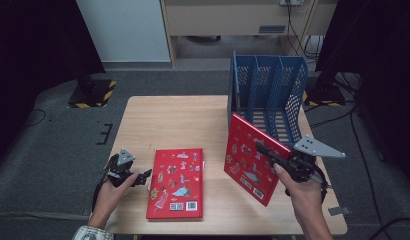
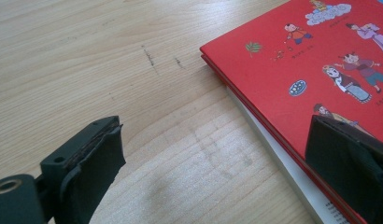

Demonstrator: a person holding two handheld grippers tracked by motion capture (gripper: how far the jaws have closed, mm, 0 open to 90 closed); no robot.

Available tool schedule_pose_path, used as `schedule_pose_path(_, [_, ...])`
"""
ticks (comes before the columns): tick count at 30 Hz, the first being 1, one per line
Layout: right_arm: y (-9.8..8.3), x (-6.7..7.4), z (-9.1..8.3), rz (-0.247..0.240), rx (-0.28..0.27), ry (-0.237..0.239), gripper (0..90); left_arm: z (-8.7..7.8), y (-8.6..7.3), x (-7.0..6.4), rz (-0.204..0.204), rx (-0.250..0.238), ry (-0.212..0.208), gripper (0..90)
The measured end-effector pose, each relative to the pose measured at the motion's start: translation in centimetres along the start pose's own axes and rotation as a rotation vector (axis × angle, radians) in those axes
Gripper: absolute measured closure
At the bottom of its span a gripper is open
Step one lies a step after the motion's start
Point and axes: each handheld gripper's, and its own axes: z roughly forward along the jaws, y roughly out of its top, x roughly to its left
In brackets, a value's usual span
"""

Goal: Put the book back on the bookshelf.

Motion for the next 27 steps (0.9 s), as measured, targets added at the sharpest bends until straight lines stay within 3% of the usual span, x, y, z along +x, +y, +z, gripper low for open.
schedule_pose_path(14, [3.5,-0.5,-2.1,0.01,-0.041,-0.047,79.7,0.0,0.0,0.0,0.0,-0.002,0.004,3.6])
schedule_pose_path(27, [5.6,-2.5,-1.7,0.032,-0.043,-0.141,79.7,-0.1,0.0,0.1,-0.003,-0.007,0.007,3.6])
